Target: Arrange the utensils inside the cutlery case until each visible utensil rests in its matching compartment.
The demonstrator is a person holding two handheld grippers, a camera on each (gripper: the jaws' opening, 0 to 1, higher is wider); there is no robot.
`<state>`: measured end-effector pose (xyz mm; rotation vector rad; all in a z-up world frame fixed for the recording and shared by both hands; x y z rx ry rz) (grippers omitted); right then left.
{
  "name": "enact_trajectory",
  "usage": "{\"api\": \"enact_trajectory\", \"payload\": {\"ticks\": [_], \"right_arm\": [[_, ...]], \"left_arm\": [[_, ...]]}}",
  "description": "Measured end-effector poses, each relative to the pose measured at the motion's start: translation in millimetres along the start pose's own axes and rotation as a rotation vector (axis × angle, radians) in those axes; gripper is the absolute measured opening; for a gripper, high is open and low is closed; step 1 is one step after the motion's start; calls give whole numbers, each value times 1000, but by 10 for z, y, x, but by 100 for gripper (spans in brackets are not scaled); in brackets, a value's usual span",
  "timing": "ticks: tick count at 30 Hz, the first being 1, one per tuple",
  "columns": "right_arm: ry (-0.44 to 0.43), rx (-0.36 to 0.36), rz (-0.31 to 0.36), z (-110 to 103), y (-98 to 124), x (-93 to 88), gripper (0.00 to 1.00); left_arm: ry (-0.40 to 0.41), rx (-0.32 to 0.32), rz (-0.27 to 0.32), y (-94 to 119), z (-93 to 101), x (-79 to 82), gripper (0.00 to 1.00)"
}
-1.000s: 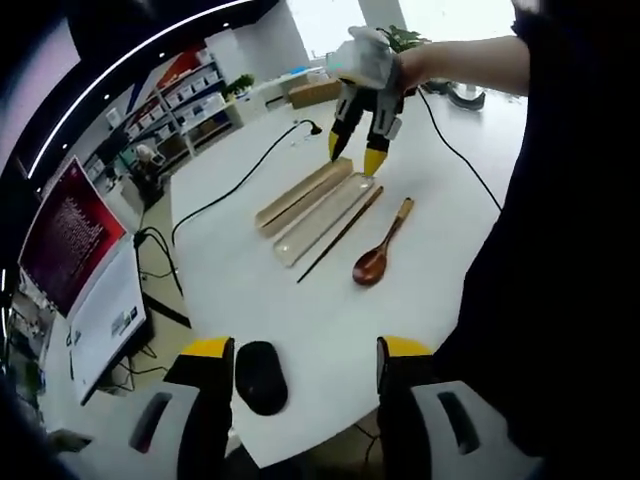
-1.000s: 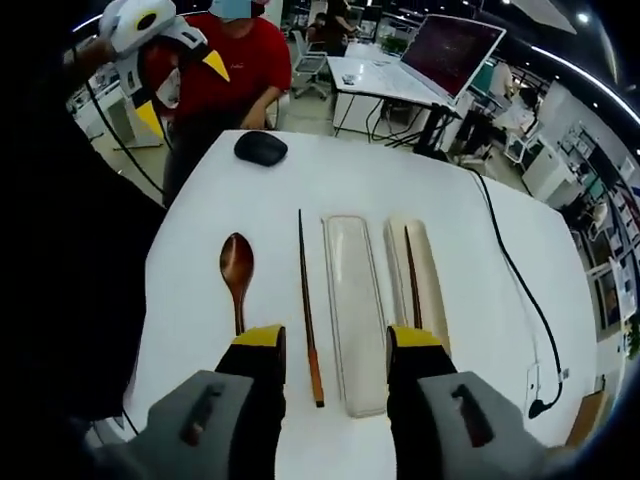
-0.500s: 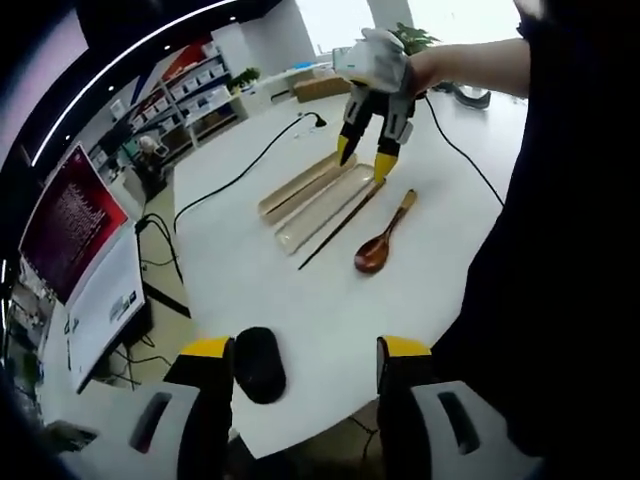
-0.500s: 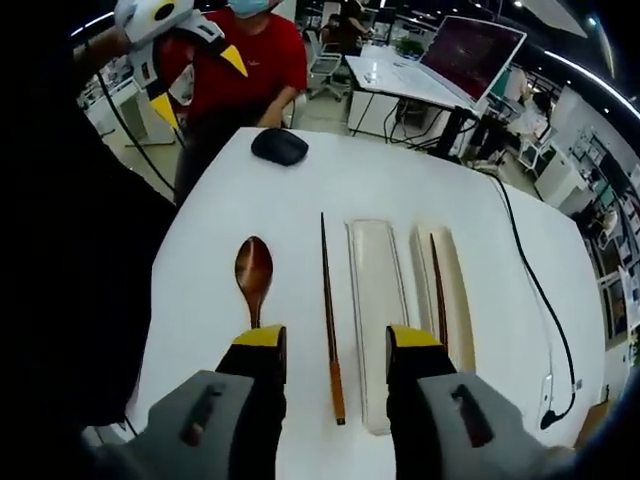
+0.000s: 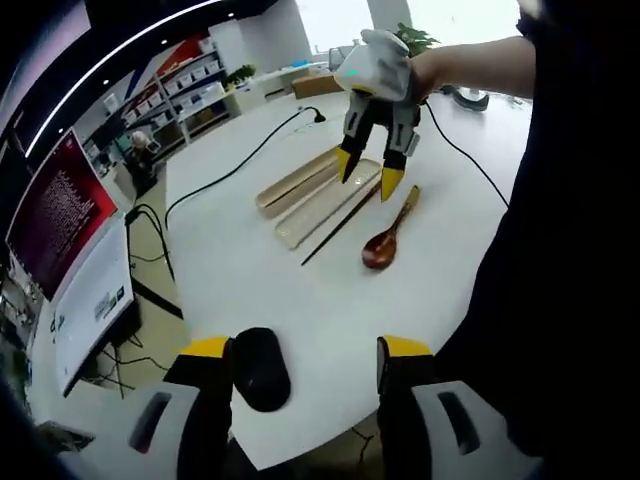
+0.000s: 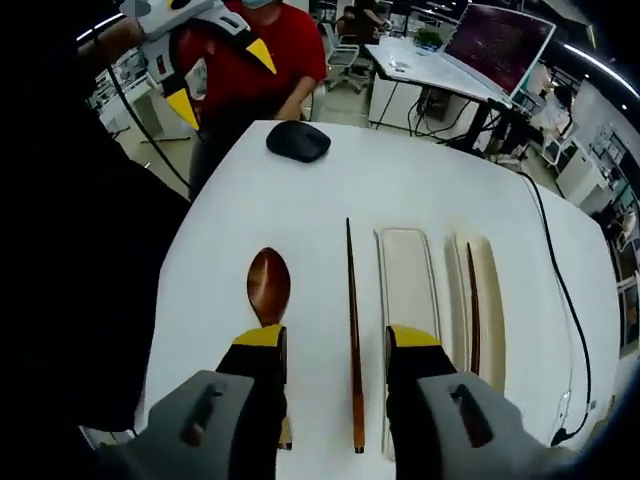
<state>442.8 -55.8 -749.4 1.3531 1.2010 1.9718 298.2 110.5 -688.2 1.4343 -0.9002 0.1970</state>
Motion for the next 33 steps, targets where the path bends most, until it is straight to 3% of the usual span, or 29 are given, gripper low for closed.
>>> {"api": "enact_trajectory", "payload": {"ticks": [6, 9, 20, 24, 27, 33], "right_arm": [[4, 88, -7, -118, -143, 23, 38], [-43, 85, 3, -78, -184, 51, 37], [-4, 101, -50, -21, -248, 44, 34], [2, 109, -67, -59, -280, 11, 34], [50, 138, -80, -102, -310, -1, 34], [22, 115, -76, -61, -350, -4, 30]], "left_arm": [[7, -23, -3, -168, -63, -112, 59], [12, -39, -18, -231, -92, -160, 59], [36, -88, 1, -395, -46, -184, 58], [35, -126, 35, -415, 52, -19, 57], [35, -117, 81, -398, 43, 121, 57], [21, -122, 57, -406, 73, 30, 57]]}}
Point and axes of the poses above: the point that each gripper's makers call its tool centre point, and the gripper's own axes: y roughly backward along the fingers, z roughly to its right, x roughly out of its top, the point moved 3 cm from there along y, roughly backward along the fingers, and after that the axes turned 11 degrees about y, right-handed, at the moved point
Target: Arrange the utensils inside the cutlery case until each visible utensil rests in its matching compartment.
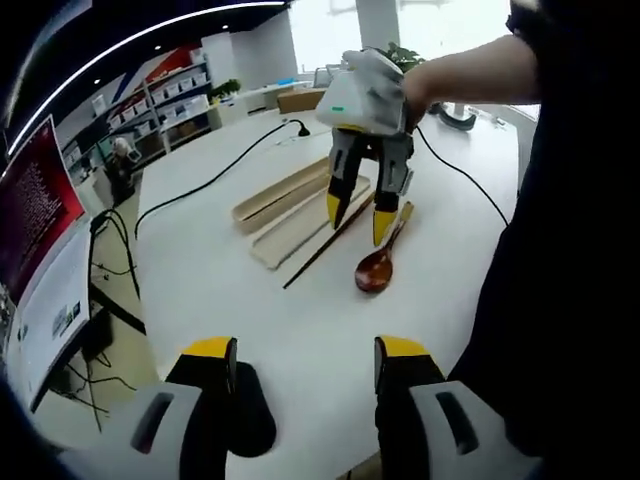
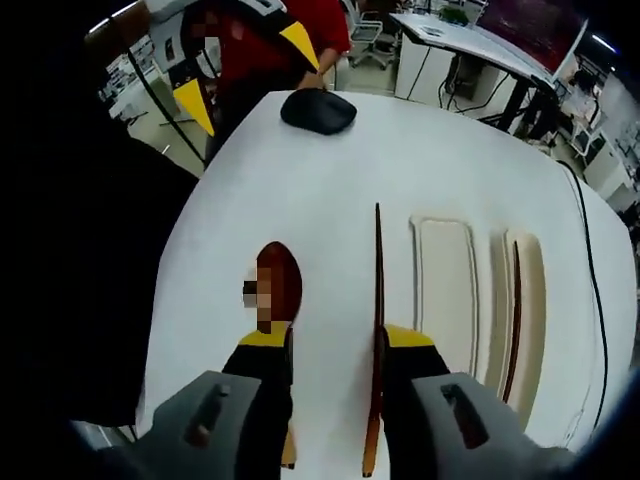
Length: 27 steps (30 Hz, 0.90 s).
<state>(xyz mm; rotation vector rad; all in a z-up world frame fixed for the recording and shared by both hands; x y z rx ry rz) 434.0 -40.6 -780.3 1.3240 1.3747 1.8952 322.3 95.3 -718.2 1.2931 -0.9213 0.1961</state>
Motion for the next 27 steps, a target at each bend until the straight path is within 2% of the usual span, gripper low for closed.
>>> {"api": "enact_trajectory", "payload": {"ticks": [4, 7, 10, 16, 19, 20, 27], "right_arm": [[-23, -29, -9, 43, -29, -82, 30], [-31, -35, -18, 58, -38, -125, 31], [-28, -34, -18, 69, -60, -133, 34], [-18, -21, -40, 128, -78, -124, 25], [60, -20, -83, 144, -79, -140, 23], [30, -15, -86, 144, -100, -107, 24], [15, -11, -117, 164, -116, -89, 22]], "left_arm": [[-58, 39, -32, 49, -47, -11, 57], [10, 44, 14, 102, -60, 81, 57], [-3, 44, 13, 103, -32, 116, 57], [-20, 39, 7, 83, 22, 163, 56], [-28, 48, 2, 82, 26, 182, 56], [-27, 55, 3, 88, 21, 194, 56], [-37, 69, -2, 126, 69, 208, 56]]}}
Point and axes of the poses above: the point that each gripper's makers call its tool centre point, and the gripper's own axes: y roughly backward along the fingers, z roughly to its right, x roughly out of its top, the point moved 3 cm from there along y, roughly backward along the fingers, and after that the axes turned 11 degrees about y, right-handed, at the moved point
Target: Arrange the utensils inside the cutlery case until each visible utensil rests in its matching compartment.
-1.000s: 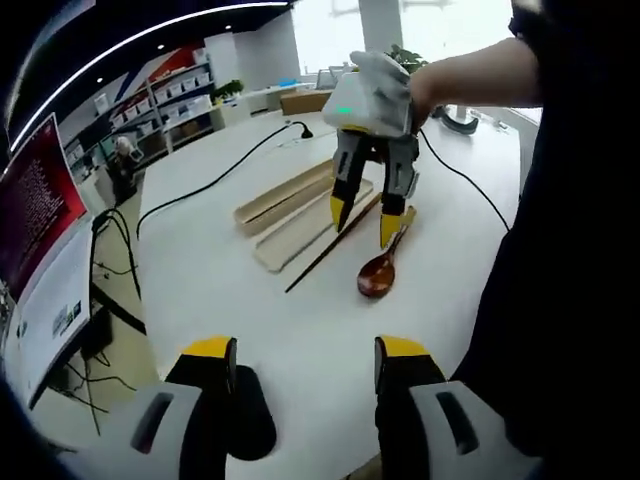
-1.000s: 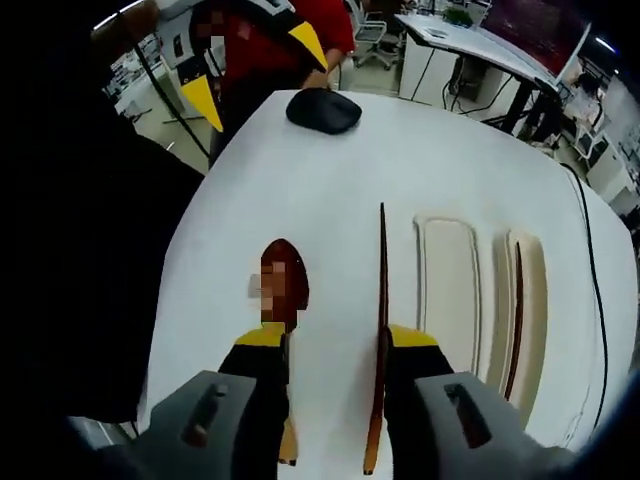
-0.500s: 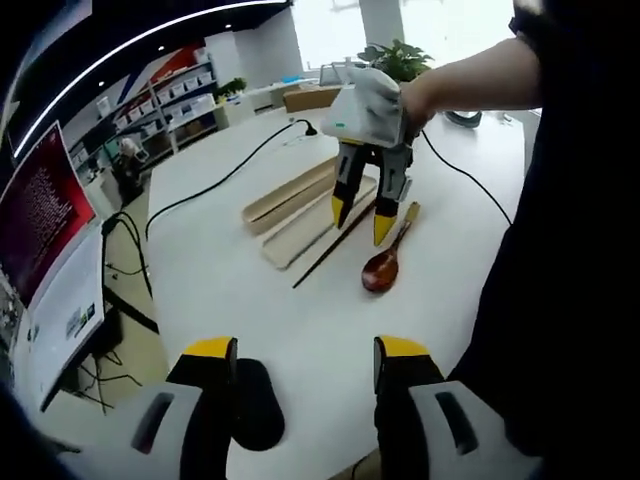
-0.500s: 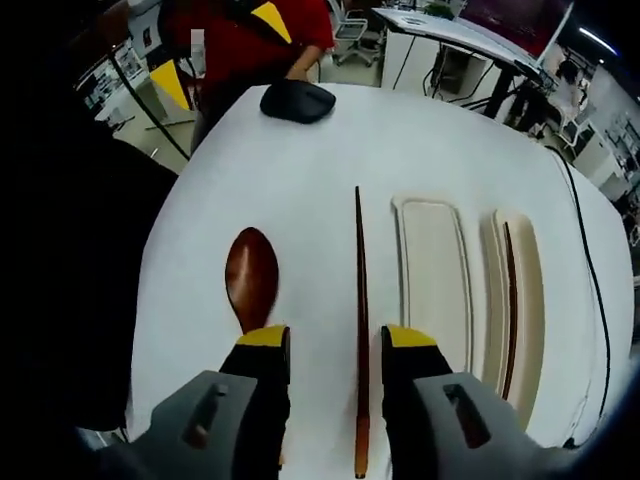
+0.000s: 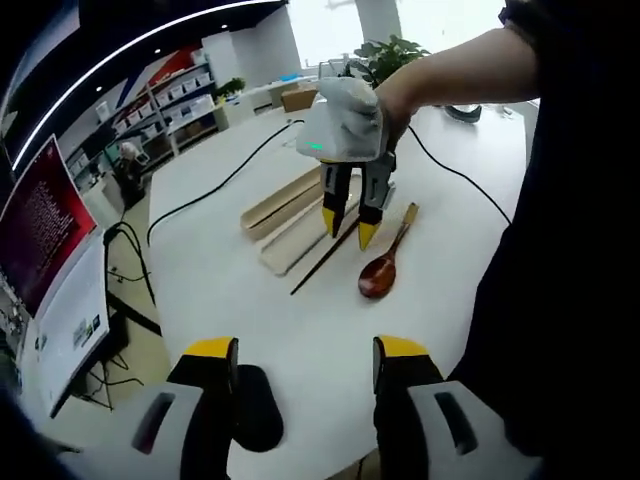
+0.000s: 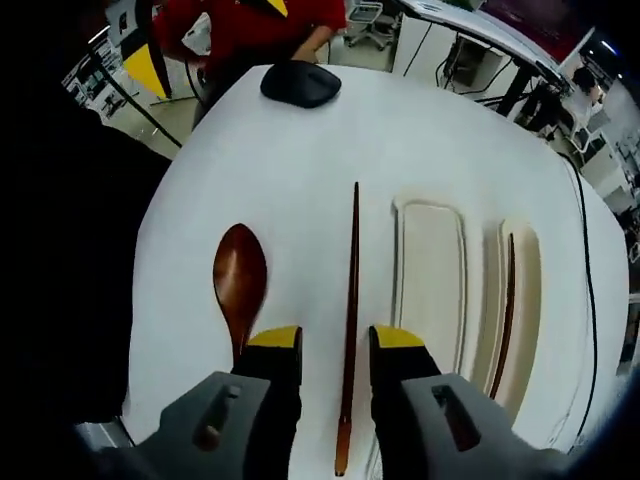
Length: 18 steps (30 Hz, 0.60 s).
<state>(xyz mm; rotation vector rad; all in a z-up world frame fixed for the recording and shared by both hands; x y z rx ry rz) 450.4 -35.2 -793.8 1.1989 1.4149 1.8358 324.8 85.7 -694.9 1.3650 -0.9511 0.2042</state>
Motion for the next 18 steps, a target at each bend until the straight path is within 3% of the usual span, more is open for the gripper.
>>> {"api": "enact_trajectory", "payload": {"ticks": [7, 18], "right_arm": [[-4, -5, -3, 27, 14, -18, 15], [24, 40, -160, 98, -32, 20, 8]], "left_arm": [[-14, 20, -3, 102, -1, 18, 56], [-33, 58, -3, 257, -18, 42, 56]]}}
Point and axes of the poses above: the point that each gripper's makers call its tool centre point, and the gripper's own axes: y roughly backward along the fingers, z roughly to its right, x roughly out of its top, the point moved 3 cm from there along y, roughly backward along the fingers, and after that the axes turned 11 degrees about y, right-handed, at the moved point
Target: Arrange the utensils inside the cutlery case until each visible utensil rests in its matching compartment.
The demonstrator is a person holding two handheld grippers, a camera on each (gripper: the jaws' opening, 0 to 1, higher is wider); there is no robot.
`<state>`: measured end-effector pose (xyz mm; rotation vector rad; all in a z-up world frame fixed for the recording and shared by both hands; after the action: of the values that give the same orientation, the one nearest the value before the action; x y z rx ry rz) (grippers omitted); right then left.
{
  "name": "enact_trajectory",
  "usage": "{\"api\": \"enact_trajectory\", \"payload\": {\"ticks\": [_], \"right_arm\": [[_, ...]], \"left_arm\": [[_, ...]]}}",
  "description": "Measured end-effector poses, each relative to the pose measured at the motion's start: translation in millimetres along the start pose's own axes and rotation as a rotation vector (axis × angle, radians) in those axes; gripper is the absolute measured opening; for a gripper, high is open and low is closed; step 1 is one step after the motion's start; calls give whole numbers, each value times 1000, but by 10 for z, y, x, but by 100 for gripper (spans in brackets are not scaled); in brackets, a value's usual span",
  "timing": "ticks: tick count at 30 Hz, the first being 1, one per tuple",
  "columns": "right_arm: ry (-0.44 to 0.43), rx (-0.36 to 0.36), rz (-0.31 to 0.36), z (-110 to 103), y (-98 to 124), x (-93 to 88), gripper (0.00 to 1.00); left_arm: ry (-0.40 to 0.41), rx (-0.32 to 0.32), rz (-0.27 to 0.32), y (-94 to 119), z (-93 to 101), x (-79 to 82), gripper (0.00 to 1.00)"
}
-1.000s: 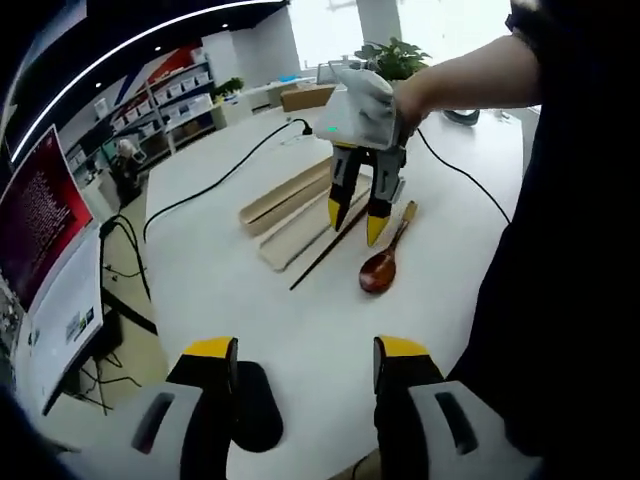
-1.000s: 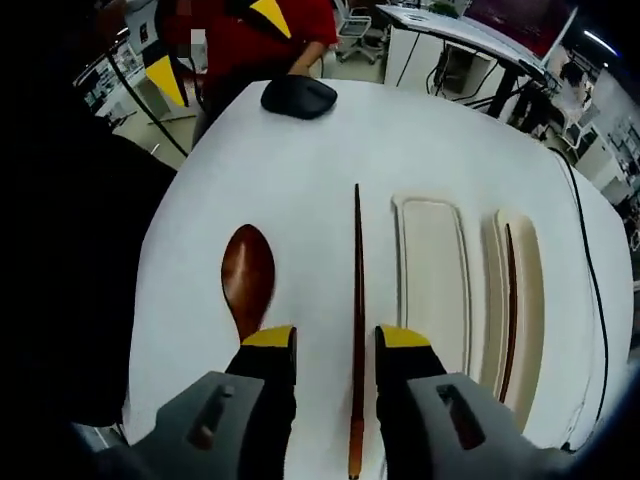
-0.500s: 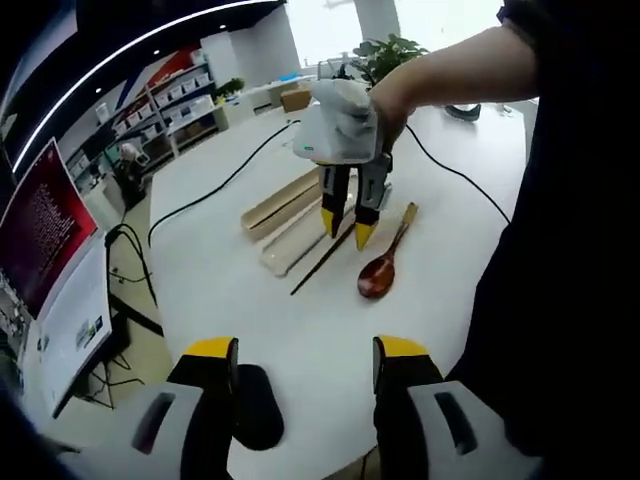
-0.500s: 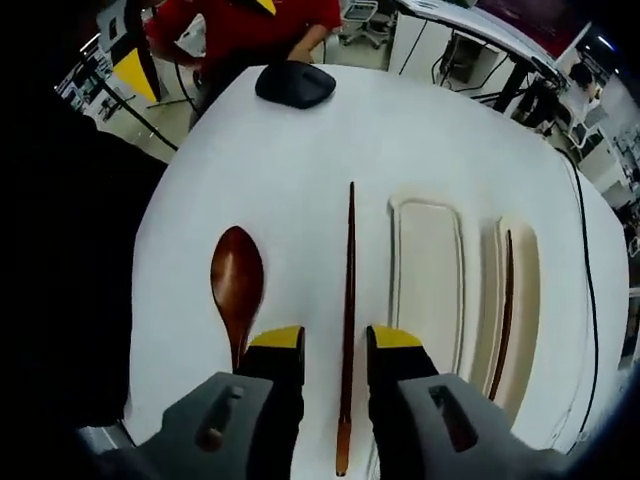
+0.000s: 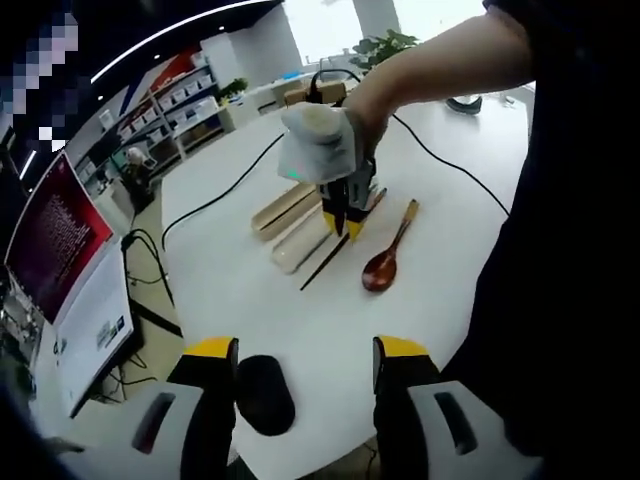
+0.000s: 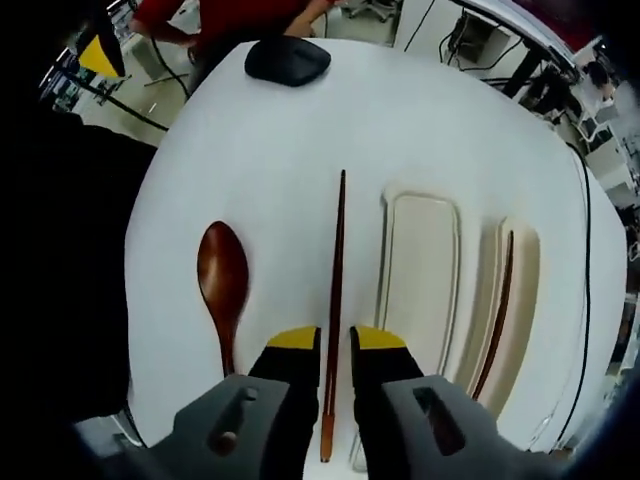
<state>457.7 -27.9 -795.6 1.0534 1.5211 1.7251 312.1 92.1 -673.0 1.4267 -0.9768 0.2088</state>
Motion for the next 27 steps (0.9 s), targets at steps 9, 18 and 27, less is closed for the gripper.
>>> {"api": "enact_trajectory", "payload": {"ticks": [9, 18, 27], "right_arm": [[17, -25, -7, -28, 2, -12, 8], [-4, -46, -49, -50, 14, 8, 7], [-4, -44, -50, -32, 6, -3, 5]], "left_arm": [[-17, 2, -9, 35, 44, 4, 56], [-27, 2, -4, 33, 81, 29, 55], [-20, 1, -1, 47, 128, 7, 55]]}}
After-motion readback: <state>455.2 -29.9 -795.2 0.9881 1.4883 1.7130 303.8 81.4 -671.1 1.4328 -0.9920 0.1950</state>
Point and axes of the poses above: the point that each gripper's makers call its tool centre point, and the gripper's own axes: y roughly backward along the fingers, z roughly to its right, x roughly out of its top, the point moved 3 cm from there along y, roughly backward along the fingers, and after that the axes turned 11 degrees about y, right-handed, at the moved point
